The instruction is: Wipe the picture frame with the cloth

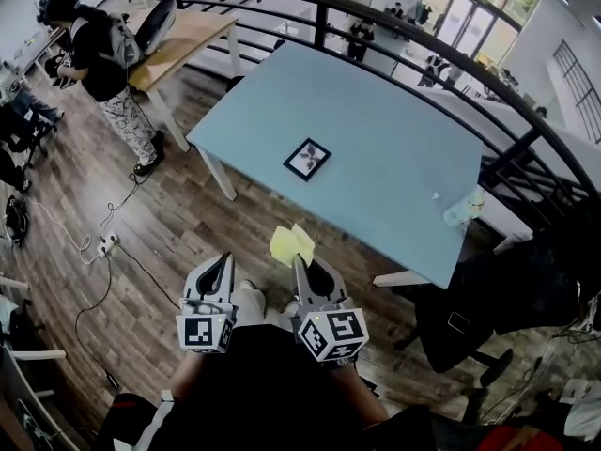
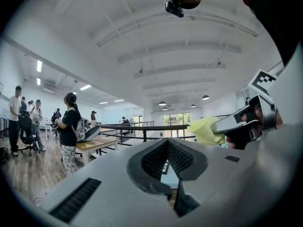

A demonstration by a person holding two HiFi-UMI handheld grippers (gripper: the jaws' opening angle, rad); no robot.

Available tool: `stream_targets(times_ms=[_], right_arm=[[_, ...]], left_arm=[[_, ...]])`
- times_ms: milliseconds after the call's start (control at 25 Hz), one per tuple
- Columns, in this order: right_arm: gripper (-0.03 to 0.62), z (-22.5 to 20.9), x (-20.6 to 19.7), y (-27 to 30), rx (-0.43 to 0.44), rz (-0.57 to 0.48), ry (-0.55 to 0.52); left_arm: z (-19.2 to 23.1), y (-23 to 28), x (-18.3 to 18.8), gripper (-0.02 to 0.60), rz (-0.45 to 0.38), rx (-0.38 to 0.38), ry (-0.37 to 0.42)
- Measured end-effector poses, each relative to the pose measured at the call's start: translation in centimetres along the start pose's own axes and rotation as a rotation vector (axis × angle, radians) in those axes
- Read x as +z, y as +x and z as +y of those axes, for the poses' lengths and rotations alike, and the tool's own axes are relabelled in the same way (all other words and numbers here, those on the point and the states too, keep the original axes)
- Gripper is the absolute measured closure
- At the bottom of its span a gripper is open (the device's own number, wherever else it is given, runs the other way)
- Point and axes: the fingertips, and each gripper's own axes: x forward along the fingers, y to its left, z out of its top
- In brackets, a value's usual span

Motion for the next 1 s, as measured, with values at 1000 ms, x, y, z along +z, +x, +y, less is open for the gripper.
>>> stream_targets(times_ms=[1000], right_arm=[[0.559,-6.8,3.4,9.8,-0.192,-0.032,0.03]], left_arm=[[2.2,15.7,-1.1,0.581,-0.031,-0.194,-0.033]])
